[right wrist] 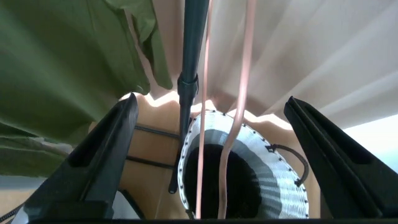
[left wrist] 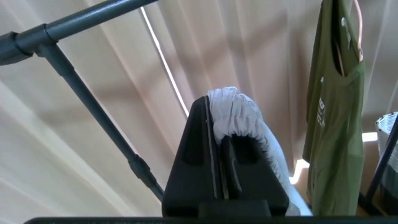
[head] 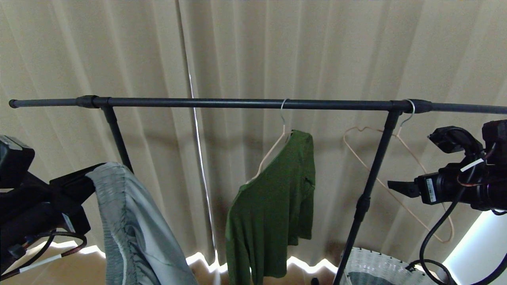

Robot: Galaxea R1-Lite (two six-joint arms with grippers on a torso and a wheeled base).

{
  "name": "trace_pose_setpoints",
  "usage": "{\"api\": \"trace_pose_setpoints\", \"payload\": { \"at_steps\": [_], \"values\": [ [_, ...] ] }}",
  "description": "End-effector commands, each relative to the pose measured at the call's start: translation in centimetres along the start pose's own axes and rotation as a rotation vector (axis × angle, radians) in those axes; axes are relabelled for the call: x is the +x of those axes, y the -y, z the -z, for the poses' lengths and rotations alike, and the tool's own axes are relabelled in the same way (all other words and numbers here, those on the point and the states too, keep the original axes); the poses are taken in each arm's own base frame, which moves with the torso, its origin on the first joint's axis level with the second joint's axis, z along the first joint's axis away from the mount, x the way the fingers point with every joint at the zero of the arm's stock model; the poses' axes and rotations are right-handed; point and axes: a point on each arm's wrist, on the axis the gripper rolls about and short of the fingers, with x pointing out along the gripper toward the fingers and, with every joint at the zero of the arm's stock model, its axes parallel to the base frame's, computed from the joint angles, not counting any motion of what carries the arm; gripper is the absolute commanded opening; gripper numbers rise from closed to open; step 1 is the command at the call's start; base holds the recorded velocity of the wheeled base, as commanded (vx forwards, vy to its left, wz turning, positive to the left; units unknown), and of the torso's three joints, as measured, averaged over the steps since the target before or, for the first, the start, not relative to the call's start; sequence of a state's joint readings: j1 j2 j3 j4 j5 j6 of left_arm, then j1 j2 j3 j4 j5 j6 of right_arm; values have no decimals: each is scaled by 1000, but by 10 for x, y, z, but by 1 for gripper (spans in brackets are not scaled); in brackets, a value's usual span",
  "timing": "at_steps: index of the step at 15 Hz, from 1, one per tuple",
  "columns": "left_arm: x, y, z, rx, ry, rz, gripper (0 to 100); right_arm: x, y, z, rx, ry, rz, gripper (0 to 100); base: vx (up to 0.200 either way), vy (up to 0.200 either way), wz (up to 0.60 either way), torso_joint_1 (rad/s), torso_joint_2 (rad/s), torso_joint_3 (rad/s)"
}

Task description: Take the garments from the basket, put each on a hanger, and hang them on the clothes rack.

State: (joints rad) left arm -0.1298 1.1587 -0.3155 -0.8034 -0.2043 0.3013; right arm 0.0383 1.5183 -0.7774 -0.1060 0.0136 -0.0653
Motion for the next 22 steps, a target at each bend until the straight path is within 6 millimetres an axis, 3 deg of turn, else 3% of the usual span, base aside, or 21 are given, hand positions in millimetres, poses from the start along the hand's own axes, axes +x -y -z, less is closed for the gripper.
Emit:
{"api": "trace_pose_setpoints", "payload": {
  "at_steps": [1, 2, 3, 10, 22],
  "values": [
    [-1, 0, -1, 1, 5, -3, 0, 4, 0, 1, -1, -9, -1, 100, 0, 0, 0, 0, 0, 0],
    [-2, 0, -1, 2, 10, -4, 0, 3, 0, 0, -1, -8, -2, 100, 0, 0, 0, 0, 0, 0],
    [-3, 0, -2, 2, 14, -4, 0, 3, 0, 0, -1, -8, 0, 0, 0, 0, 0, 0, 0, 0],
    [-4, 0, -1, 3, 11, -5, 0, -1, -1, -2, -3, 11, 0, 0, 0, 0, 0, 0, 0, 0],
    [-7, 2, 2, 8, 5, -3, 0, -36, 1, -6, 9, 159, 115, 0, 0, 0, 0, 0, 0, 0]
  ]
}}
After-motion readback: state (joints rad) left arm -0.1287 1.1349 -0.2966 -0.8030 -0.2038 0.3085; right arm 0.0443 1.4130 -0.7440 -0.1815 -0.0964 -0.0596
